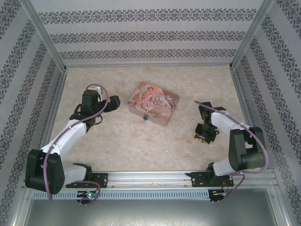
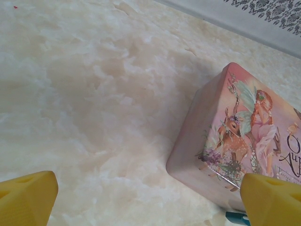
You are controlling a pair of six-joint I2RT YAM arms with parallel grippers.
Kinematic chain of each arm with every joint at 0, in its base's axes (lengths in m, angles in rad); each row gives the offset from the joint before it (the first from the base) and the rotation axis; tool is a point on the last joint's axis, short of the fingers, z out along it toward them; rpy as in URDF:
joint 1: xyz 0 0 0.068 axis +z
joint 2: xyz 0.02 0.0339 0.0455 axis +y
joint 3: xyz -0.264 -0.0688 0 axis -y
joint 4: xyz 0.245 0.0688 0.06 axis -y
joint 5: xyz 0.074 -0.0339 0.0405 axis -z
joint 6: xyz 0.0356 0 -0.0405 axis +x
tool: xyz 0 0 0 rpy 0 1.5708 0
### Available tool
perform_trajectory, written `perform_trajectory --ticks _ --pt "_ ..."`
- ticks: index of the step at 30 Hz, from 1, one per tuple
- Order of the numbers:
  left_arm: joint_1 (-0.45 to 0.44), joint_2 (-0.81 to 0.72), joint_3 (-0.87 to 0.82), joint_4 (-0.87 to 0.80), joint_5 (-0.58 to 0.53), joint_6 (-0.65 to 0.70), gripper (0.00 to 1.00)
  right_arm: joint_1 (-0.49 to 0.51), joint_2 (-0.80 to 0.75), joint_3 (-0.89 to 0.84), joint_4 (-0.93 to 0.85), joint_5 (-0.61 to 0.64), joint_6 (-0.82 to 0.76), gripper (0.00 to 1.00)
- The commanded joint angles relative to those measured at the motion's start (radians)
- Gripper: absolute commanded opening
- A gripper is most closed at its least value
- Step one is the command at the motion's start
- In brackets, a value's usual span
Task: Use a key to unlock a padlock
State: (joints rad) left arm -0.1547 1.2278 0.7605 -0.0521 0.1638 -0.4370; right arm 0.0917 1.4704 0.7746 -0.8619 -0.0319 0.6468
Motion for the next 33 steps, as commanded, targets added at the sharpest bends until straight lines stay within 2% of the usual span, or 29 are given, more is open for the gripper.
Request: perform_trajectory --ticks 1,13,17,24,29,33 --pt "0.017 -0.006 0.009 0.009 0.005 0.004 0.99 -0.016 0.015 -0.018 0.005 -0.007 -0.017 0.33" --pt "0.017 0.006 0.014 0.012 0.006 -0.009 0.99 -0.046 0.057 -0.034 0.032 -0.020 -0.042 0.23" --pt "0.018 0.007 0.025 0.002 0.004 -0.007 0.99 -0.048 0.048 -0.037 0.044 -0.029 -0.049 0.13" --pt "0.018 -0.005 0.055 -0.020 0.016 -0.018 0.99 -0.049 -0.043 -0.048 0.084 -0.059 -0.072 0.01" --pt "0.018 -0.025 0.069 -0.026 0.048 -0.043 0.99 -0.048 -0.136 -0.055 0.142 -0.139 -0.115 0.00" --pt "0.018 -0.036 0.084 -0.017 0.136 -0.087 0.99 -0.044 -0.243 -0.061 0.213 -0.248 -0.169 0.00"
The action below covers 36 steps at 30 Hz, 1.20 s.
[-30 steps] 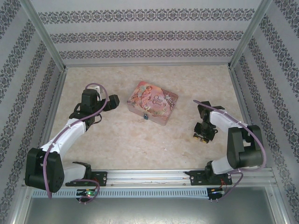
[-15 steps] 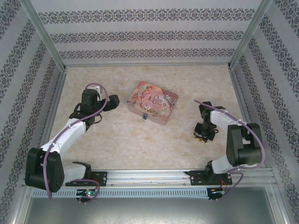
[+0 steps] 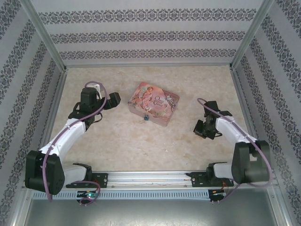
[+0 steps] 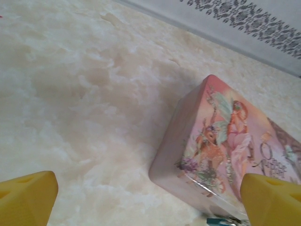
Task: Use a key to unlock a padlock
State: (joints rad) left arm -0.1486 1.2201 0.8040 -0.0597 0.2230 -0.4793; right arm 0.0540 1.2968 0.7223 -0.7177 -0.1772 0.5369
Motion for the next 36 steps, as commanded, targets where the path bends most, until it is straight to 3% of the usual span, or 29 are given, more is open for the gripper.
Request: perform_trajectory --ticks 1,5,10,15,20,36 --pt "0.012 -0.027 0.044 -0.002 0.101 -0.061 0.99 -0.004 -0.096 -0.011 0.088 -0.129 -0.069 0.00" --pt "0.011 -0.008 0.056 0.064 0.250 -0.171 0.99 0.012 -0.203 -0.021 0.202 -0.234 -0.073 0.00" --pt "-0.037 0.038 0.078 0.173 0.387 -0.289 0.91 0.054 -0.269 -0.033 0.386 -0.362 0.010 0.00" --pt "-0.161 0.088 0.161 0.182 0.394 -0.258 0.83 0.139 -0.257 -0.041 0.577 -0.406 0.137 0.00" --pt "-0.263 0.149 0.246 0.167 0.379 -0.194 0.66 0.209 -0.230 -0.046 0.711 -0.394 0.241 0.00" --pt "-0.479 0.339 0.402 0.129 0.325 -0.149 0.55 0.308 -0.195 -0.024 0.766 -0.363 0.270 0.00"
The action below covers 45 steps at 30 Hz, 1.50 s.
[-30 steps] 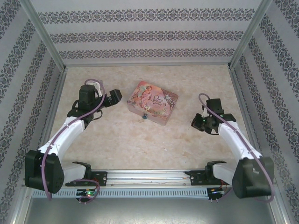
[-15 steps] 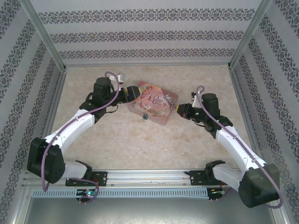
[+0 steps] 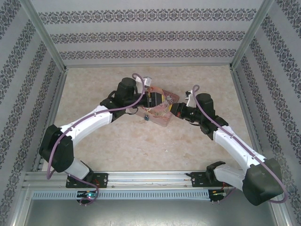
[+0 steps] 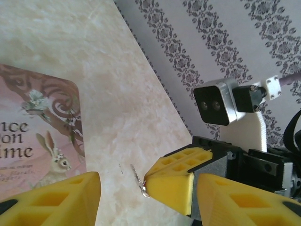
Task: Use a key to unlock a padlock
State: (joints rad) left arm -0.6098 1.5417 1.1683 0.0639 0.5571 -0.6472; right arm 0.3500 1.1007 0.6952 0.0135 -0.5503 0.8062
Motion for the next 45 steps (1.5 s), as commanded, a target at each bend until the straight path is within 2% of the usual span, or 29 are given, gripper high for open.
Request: perform_trajectory --ticks 1,20,28,37,45 --pt "-0.022 0.026 0.042 0.007 -0.010 0.014 0.55 0.013 0.001 0.003 0.034 0.011 -0.002 0.00" --pt "-0.054 0.176 0.128 -0.026 0.004 -0.084 0.40 0.024 -0.004 0.020 0.018 0.022 -0.038 0.00" --pt "-0.056 0.192 0.129 -0.028 0.017 -0.098 0.26 0.024 0.004 0.026 0.009 0.034 -0.046 0.00" --pt "-0.057 0.198 0.136 -0.042 0.014 -0.095 0.25 0.024 0.001 0.032 0.008 0.053 -0.052 0.00" --pt "-0.056 0.189 0.131 -0.006 0.023 -0.098 0.09 0.021 0.005 0.036 0.009 0.056 -0.051 0.00"
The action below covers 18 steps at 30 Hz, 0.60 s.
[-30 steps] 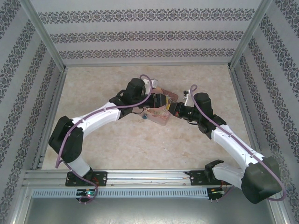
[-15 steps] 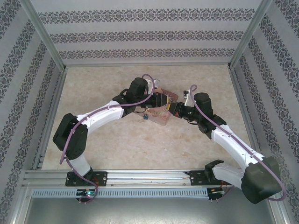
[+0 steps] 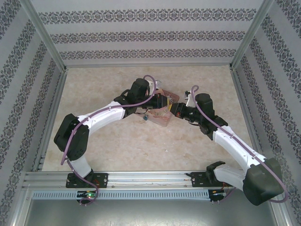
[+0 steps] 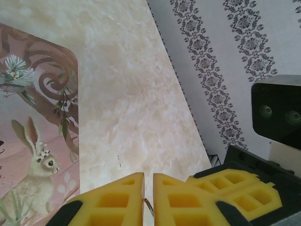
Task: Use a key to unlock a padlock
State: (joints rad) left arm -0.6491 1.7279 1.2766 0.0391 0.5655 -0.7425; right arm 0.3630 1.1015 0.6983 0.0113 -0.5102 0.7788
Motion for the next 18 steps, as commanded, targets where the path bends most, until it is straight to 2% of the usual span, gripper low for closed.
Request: perform_trajectory --ticks 1,2,5,11,14,18 --pt "-0.017 -0.004 0.017 0.032 0.012 -0.003 0.06 0.005 0.003 0.035 0.013 0.014 -0.023 0.00" --pt "-0.015 -0.010 0.011 0.042 0.009 -0.003 0.04 0.003 0.003 0.036 0.013 0.009 -0.024 0.00" --pt "-0.009 -0.040 -0.010 0.077 -0.008 0.010 0.00 -0.021 -0.005 0.043 0.012 -0.024 -0.031 0.11" --pt "0.025 -0.125 -0.067 0.141 -0.021 0.073 0.00 -0.120 -0.086 0.020 0.032 -0.130 -0.036 0.41" --pt "0.047 -0.173 -0.104 0.209 0.009 0.106 0.00 -0.170 -0.133 -0.012 0.107 -0.207 -0.015 0.56" --pt "0.077 -0.233 -0.162 0.346 0.071 0.127 0.00 -0.182 -0.163 -0.047 0.274 -0.284 0.064 0.72"
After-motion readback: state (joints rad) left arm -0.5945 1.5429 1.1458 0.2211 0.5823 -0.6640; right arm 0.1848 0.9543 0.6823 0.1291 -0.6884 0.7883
